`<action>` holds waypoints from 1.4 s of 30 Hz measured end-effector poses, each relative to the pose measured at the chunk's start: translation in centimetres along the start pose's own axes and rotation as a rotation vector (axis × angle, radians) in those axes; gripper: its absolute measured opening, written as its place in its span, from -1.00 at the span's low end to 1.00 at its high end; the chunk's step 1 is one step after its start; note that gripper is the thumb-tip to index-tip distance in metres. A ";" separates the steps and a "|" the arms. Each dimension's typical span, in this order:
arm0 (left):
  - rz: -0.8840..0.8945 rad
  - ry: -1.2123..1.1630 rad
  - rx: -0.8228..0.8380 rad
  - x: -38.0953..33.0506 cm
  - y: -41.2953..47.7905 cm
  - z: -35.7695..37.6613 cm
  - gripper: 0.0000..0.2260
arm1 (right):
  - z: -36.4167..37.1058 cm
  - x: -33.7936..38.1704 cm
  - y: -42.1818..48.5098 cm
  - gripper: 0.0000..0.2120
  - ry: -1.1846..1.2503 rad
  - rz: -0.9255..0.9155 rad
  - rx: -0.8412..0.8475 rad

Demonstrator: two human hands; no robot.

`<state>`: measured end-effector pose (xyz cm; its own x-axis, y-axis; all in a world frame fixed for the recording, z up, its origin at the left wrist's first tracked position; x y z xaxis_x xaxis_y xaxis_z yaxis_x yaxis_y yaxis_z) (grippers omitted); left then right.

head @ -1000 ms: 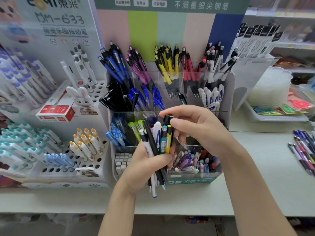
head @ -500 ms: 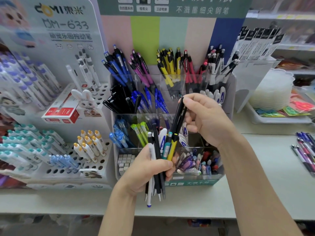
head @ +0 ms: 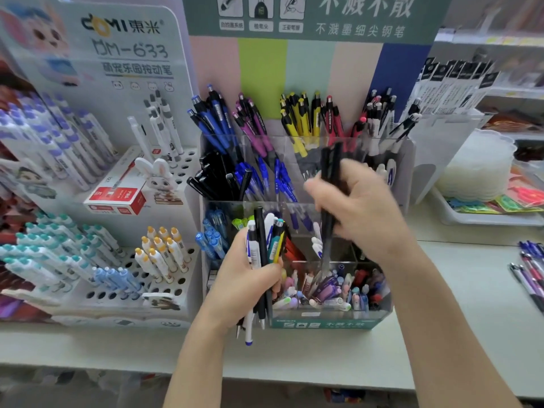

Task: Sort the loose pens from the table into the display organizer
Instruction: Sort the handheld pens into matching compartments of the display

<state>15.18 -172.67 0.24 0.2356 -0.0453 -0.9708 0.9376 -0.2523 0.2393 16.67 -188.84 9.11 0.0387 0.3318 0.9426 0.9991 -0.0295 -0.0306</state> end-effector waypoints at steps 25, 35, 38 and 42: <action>-0.047 -0.270 0.032 0.2 -0.8 -3.3 -0.76 | 4.6 0.1 3.2 -0.87 0.325 0.172 0.198; -0.069 -0.330 -0.284 -0.4 0.2 -6.0 -0.83 | 4.0 1.9 4.1 -0.86 0.141 -0.313 -0.495; -0.046 -0.329 -0.294 -0.7 0.7 -6.4 -0.83 | 5.5 2.3 4.3 -0.90 0.128 -0.397 -0.526; -0.024 -0.370 -0.302 -1.1 1.3 -7.1 -0.82 | 7.6 2.5 5.0 -0.89 0.071 -0.466 -0.565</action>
<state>17.94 -166.14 1.69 0.1575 -0.3978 -0.9038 0.9869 0.0321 0.1578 21.92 -181.01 8.78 -0.4083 0.3672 0.8358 0.7494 -0.3879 0.5365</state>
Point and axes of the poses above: each hand's wrist, its own y-axis towards the middle knuckle, its own z-axis out of the palm, x = y × z, the point moved 3 cm from there along y, towards the middle knuckle, and after that the axes turned 15 degrees about z, right-handed, at the moved point
